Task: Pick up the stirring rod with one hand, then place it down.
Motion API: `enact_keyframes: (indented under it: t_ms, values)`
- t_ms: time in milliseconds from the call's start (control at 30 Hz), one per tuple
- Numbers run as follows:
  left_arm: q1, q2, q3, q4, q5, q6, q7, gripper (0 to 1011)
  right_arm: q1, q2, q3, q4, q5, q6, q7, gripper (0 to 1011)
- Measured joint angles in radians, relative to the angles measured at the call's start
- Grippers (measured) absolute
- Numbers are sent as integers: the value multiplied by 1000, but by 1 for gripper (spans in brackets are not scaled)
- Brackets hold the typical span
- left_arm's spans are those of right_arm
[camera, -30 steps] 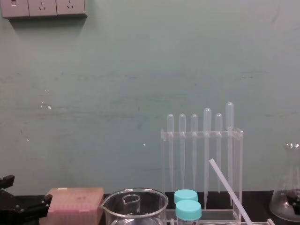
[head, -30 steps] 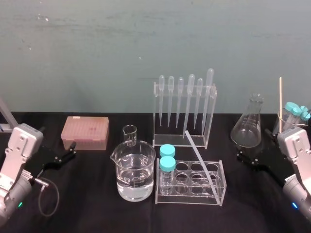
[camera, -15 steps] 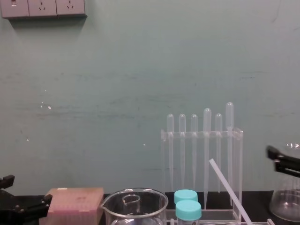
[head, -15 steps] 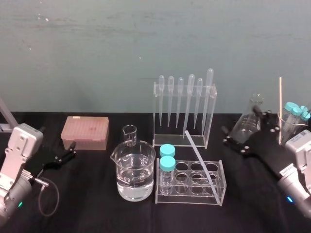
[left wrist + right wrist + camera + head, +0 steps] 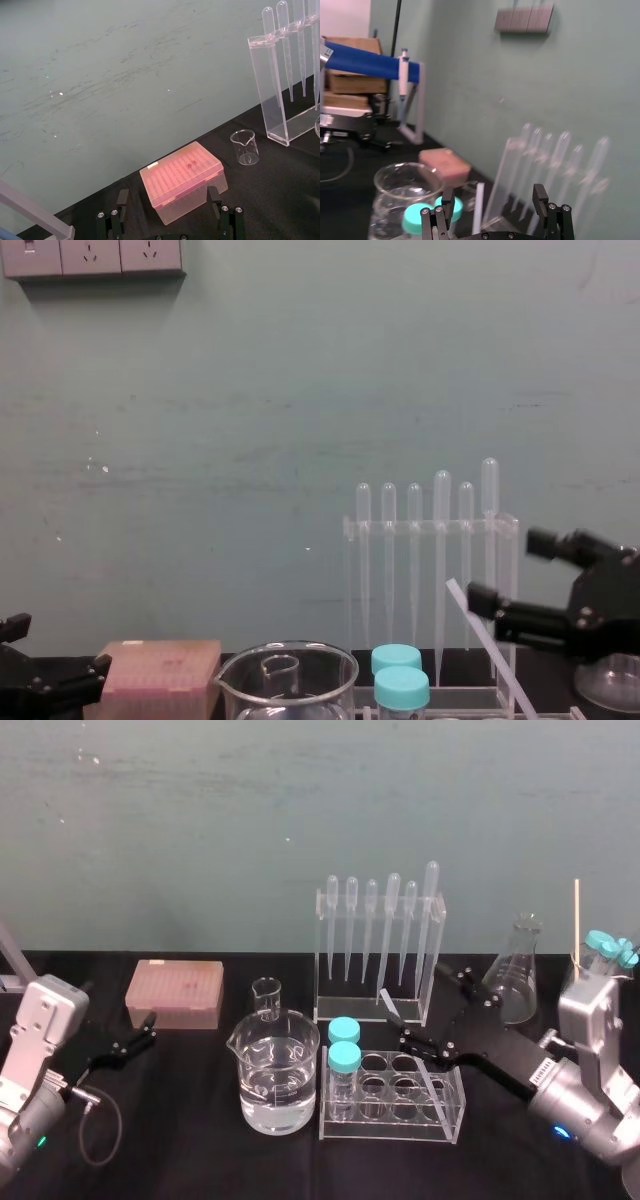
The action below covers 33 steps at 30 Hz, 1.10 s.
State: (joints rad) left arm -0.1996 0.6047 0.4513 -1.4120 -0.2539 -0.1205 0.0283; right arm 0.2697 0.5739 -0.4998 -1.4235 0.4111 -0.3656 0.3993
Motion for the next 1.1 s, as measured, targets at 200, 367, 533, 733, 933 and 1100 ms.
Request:
enact_keyframes:
  t_ms: [200,367,533,733,933,1100]
  values:
    - [0,0,0,0,0,0,0,1000,55,-26,-14,58,116,162,130,1003]
    - [0,0,0,0,0,0,0,1000,96,-49,-23,103,159,266,196,1003]
    - [0,0,0,0,0,0,0,1000,114,-62,-24,129,166,315,217,1003]
    - [0,0,0,0,0,0,0,1000,120,-70,-18,141,163,333,223,1003]
    - [0,0,0,0,0,0,0,1000,120,-69,-18,140,163,333,224,1003]
    - [0,0,0,0,0,0,0,1000,120,-69,-19,139,163,332,224,1003]
